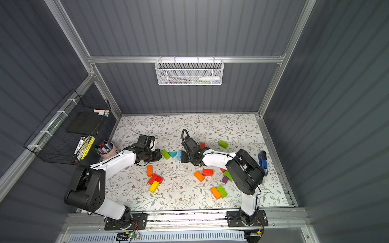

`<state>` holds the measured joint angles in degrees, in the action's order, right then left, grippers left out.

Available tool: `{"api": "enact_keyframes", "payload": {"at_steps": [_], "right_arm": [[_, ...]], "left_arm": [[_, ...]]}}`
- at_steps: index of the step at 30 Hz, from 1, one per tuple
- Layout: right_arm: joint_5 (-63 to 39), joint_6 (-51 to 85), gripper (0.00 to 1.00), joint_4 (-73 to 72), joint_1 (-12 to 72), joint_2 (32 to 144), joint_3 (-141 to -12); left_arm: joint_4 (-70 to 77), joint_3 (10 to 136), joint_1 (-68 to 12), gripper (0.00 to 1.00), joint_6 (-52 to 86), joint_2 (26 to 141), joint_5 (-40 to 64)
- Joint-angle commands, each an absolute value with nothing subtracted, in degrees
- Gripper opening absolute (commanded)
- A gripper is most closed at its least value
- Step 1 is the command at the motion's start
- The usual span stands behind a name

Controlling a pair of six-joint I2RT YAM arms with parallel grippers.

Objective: Assemble a heart with building blocks
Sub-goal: Move the building block to the center of the board, then assemble the building block at the center of the board.

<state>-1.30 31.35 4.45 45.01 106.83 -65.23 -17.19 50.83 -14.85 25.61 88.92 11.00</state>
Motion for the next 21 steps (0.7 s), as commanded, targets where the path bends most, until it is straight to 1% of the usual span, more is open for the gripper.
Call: {"api": "enact_keyframes", "payload": {"at_steps": [1, 4, 8, 21], "right_arm": [[-2.4, 28.9, 0.0, 7.0, 44.8, 108.5, -67.5], [-2.9, 28.6, 0.0, 7.5, 44.7, 109.9, -68.6], [-4.3, 28.2, 0.0, 8.1, 44.6, 111.3, -69.9], [-7.6, 28.2, 0.0, 7.4, 44.6, 112.9, -70.8]], "left_arm": [[-16.9, 50.8, -15.1, 0.14, 26.1, 90.5, 10.3], [-16.3, 50.8, -15.1, 0.09, 26.4, 91.4, 10.4], [-15.4, 51.1, -15.1, 0.04, 26.5, 93.0, 11.1], [-12.7, 51.4, -15.6, 0.02, 26.6, 95.9, 14.0]]}}
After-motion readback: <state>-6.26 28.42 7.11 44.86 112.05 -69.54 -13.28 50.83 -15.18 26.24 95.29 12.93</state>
